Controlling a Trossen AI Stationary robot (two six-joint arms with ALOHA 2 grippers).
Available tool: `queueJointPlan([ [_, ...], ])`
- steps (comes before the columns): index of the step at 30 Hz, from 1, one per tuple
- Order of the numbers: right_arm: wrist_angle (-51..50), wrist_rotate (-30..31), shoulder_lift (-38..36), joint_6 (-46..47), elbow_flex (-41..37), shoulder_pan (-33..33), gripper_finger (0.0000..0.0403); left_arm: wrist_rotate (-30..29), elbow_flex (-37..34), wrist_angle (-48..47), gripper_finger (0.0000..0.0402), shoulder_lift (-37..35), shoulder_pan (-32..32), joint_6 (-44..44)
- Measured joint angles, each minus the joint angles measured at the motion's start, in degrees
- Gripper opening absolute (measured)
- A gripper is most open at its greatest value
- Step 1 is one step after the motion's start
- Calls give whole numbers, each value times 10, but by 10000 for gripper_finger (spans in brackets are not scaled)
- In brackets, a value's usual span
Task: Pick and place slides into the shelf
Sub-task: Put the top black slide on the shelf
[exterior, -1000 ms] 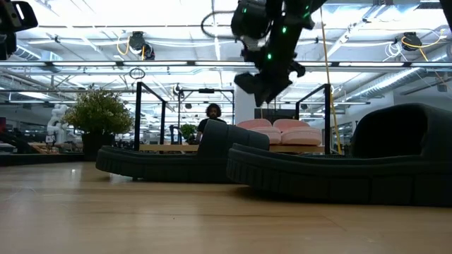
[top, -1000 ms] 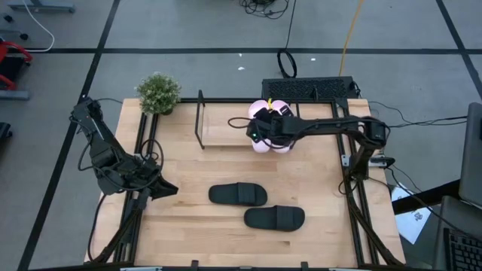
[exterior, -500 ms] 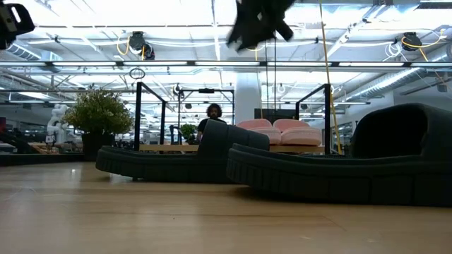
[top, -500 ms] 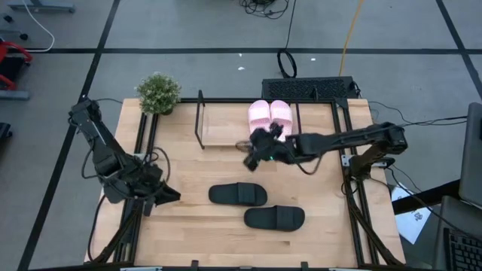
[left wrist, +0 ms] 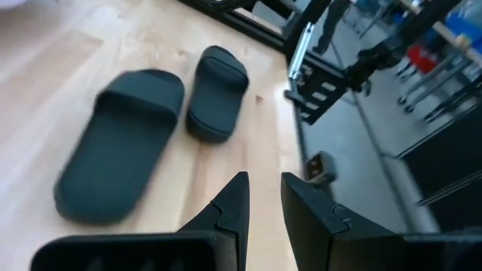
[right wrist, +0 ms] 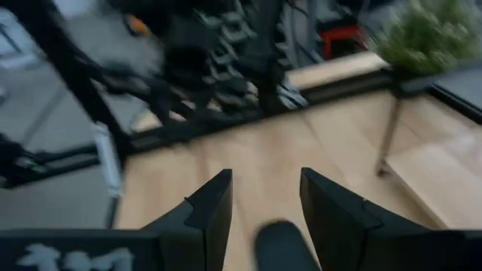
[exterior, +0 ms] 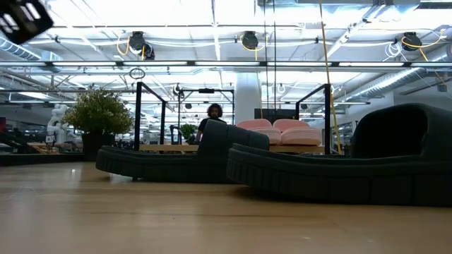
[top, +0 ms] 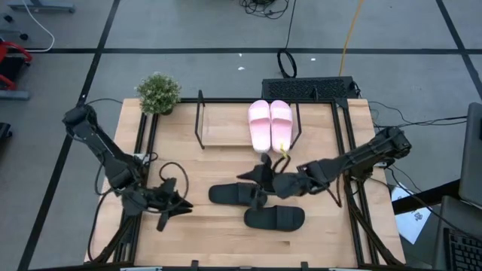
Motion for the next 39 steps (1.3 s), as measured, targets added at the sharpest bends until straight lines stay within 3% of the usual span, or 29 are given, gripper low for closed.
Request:
queueJointPlan([
  [7,155,70,0,-105,0,48,146,94,0,46,74,68,100,151],
  [12,299,108,0,-244,0,78,146,114,0,49,74,113,166,220],
  [18,420,122,0,-401,0,100,146,143,0,125,74,164,233,316],
  [25,436,123,0,-436,0,100,146,198,0,201,74,228,283,334],
  [32,437,122,0,-447,0,100,146,201,23,227,74,260,305,323],
  [39,437,122,0,-451,0,100,146,202,48,223,74,260,306,368],
])
